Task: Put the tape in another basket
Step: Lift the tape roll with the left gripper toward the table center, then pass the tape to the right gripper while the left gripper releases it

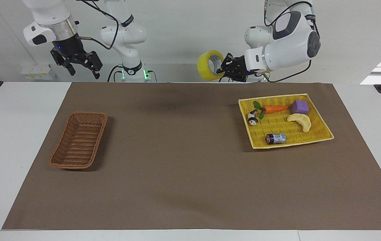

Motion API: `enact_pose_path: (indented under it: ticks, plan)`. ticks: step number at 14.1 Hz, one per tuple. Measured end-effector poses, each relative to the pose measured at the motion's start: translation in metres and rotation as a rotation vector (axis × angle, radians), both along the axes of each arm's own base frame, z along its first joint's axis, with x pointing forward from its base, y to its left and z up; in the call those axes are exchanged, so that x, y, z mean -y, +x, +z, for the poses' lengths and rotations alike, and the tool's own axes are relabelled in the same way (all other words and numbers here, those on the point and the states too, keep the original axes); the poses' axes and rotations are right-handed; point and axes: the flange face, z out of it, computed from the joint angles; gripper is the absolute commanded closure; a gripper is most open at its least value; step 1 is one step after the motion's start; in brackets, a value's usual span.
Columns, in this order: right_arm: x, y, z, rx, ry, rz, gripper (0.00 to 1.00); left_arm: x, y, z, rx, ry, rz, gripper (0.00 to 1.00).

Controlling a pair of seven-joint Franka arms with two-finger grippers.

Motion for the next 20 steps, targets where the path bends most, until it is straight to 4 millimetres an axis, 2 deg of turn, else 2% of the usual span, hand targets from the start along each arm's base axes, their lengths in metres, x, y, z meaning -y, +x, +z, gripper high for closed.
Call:
enact_pose_path:
  ticks: [2, 4, 6, 8, 15, 18, 20]
  plan:
    - [-0.024, -0.001, 0.002, 0.004, 0.052, 0.042, 0.0, -0.001, -0.001, 0.0, 0.021, -0.066, 0.022, 1.0]
    - [-0.067, -0.006, 0.005, 0.004, 0.106, 0.114, 0.0, -0.001, 0.004, -0.002, 0.105, -0.092, 0.058, 1.0]
    - [-0.112, -0.012, 0.006, 0.003, 0.161, 0.185, 0.0, 0.013, 0.006, -0.003, 0.2, -0.097, 0.109, 1.0]
    - [-0.138, -0.017, 0.005, -0.003, 0.226, 0.206, 0.0, 0.03, 0.004, -0.004, 0.278, -0.097, 0.159, 1.0]
    - [-0.191, -0.017, -0.01, -0.011, 0.514, 0.13, 0.0, 0.059, -0.027, -0.006, 0.297, -0.189, 0.296, 1.0]
    - [-0.201, -0.014, -0.016, -0.023, 0.629, 0.073, 0.0, 0.074, -0.04, -0.002, 0.297, -0.226, 0.331, 1.0]
    - [-0.21, -0.014, -0.025, -0.026, 0.666, 0.058, 0.0, 0.076, -0.041, -0.001, 0.29, -0.246, 0.358, 1.0]
